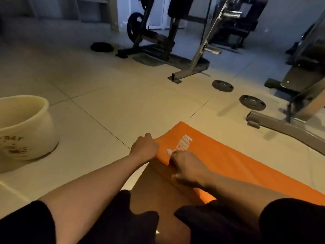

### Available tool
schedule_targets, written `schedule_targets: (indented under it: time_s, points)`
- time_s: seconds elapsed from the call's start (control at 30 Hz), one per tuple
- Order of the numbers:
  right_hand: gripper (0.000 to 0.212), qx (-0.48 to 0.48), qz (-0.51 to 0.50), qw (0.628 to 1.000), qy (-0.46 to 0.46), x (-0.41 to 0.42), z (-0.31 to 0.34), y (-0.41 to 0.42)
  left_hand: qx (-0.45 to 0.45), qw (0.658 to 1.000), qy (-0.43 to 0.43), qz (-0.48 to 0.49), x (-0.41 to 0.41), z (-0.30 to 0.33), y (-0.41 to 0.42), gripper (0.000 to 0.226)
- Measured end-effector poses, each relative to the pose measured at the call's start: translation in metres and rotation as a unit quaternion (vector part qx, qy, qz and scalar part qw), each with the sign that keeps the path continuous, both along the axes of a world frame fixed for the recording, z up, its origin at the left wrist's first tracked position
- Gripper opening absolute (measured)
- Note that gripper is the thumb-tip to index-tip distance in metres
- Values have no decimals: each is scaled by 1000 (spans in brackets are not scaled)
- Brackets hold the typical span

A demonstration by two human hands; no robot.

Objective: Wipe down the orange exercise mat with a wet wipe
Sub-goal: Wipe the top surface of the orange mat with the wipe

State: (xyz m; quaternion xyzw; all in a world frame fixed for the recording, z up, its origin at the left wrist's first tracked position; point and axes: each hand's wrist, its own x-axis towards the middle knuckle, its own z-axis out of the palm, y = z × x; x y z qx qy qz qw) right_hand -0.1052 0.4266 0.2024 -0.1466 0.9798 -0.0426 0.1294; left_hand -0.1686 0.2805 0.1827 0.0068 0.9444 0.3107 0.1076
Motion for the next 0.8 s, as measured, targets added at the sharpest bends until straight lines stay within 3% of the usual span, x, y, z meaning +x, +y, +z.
schedule_targets:
  time_s: [0.07,0.13,0.2,0.23,0.4,0.53,0.67,0.8]
  points:
    - [39,-16,56,998,-40,-12,-20,1,-65,997,-32,5,-2,-13,1,37]
    - [64,-39,82,993,-73,-23,-41,0,-190,979,-66,-32,-5,-31,3,41]
    - [64,-101,85,989,-70,-39,-67,0,-311,941,-58,-116,-15,-53,5,43]
    - [62,-119,90,987,-64,-48,-81,3,-328,931,-45,-154,-21,-64,7,43]
    - [60,-171,85,981,-24,-98,-137,23,-228,953,-36,-195,-69,-98,27,50]
    - [61,-181,25,983,20,-155,-176,51,-211,952,-64,-211,-120,-131,45,58]
    - [62,-153,121,973,-123,-171,-232,75,-218,935,-110,-258,-138,-170,53,55]
    - [81,-70,184,973,-122,-200,-266,106,-253,911,-129,-300,-127,-202,47,63]
